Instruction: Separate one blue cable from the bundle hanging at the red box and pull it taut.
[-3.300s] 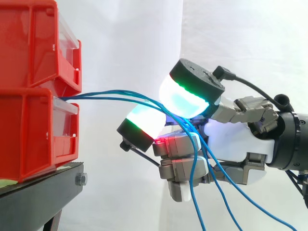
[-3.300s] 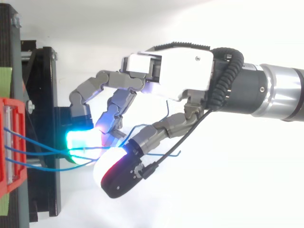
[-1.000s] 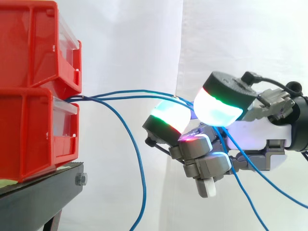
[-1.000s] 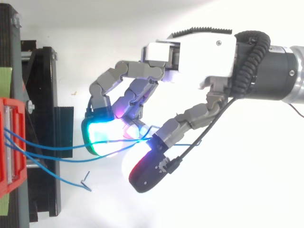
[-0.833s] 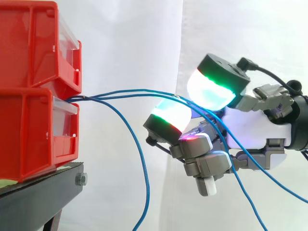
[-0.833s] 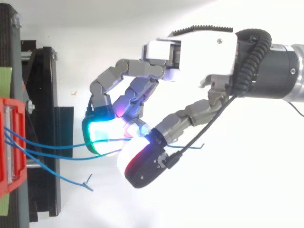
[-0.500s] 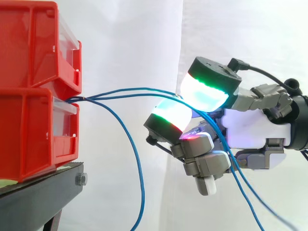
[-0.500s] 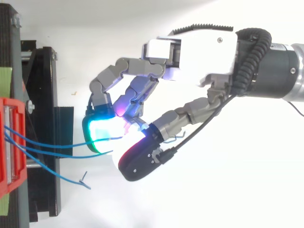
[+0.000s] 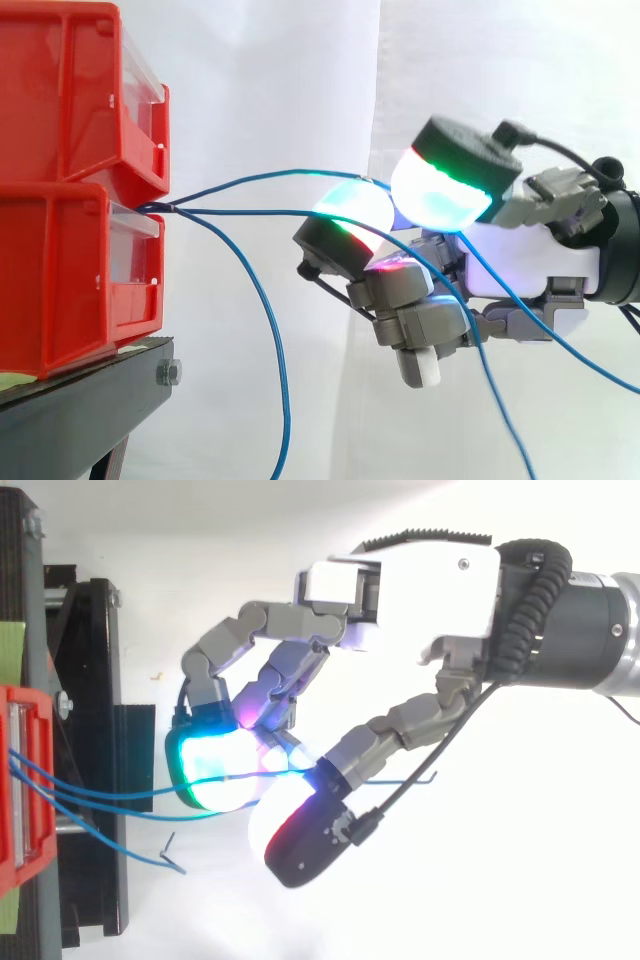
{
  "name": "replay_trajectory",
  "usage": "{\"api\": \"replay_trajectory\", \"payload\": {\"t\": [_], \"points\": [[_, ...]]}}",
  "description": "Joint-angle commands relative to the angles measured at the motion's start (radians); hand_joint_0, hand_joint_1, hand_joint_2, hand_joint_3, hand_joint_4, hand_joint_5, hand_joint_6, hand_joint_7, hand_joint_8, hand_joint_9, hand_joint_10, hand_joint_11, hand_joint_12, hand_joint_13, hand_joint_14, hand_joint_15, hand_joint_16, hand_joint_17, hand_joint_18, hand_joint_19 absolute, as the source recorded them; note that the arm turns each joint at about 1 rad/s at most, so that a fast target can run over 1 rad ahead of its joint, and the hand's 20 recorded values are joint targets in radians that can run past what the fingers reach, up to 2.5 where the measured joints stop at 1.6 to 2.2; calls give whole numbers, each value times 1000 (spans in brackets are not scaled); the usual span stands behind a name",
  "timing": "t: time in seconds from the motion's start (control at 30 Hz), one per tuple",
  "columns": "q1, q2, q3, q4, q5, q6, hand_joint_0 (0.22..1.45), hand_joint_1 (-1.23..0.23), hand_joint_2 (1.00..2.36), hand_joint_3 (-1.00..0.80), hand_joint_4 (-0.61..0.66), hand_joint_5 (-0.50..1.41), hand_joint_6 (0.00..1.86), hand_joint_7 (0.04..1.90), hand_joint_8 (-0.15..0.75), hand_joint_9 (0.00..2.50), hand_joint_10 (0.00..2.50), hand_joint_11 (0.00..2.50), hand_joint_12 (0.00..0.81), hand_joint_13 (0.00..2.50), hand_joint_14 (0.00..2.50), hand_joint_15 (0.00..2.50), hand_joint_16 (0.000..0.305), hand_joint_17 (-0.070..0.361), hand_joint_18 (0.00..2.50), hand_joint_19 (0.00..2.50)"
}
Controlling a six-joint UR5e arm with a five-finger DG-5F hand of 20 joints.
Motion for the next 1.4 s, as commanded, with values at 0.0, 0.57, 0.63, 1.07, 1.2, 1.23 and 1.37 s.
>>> {"api": "replay_trajectory", "payload": {"t": [0.0,0.57,0.63,1.07,1.2,1.23,1.37], "points": [[-1,0,1,10,0,0,510,-785,1000,-500,123,-198,844,1107,338,845,9,1561,433,998,13,1514,54,121,892,812],[-2,-2,16,29,29,8,616,-680,1014,-320,98,-181,826,1197,320,864,11,1516,393,973,15,1455,50,112,865,861],[1,-2,15,21,29,8,612,-694,1018,-252,74,-177,838,1189,313,866,10,1551,399,976,16,1455,50,111,864,863],[9,-2,7,20,51,8,599,-721,1012,-346,88,-173,828,1188,316,882,12,1535,401,972,16,1455,50,112,867,870],[10,-4,7,17,52,8,559,-635,1000,-494,110,-171,810,1191,325,883,12,1530,407,970,16,1453,52,116,867,872],[10,-2,7,17,51,8,556,-625,1000,-500,114,-170,808,1183,321,880,12,1540,409,970,15,1448,52,117,866,872],[10,-2,7,17,51,8,550,-513,1000,-500,126,-165,774,1175,322,880,12,1526,409,966,14,1446,52,118,857,884]]}}
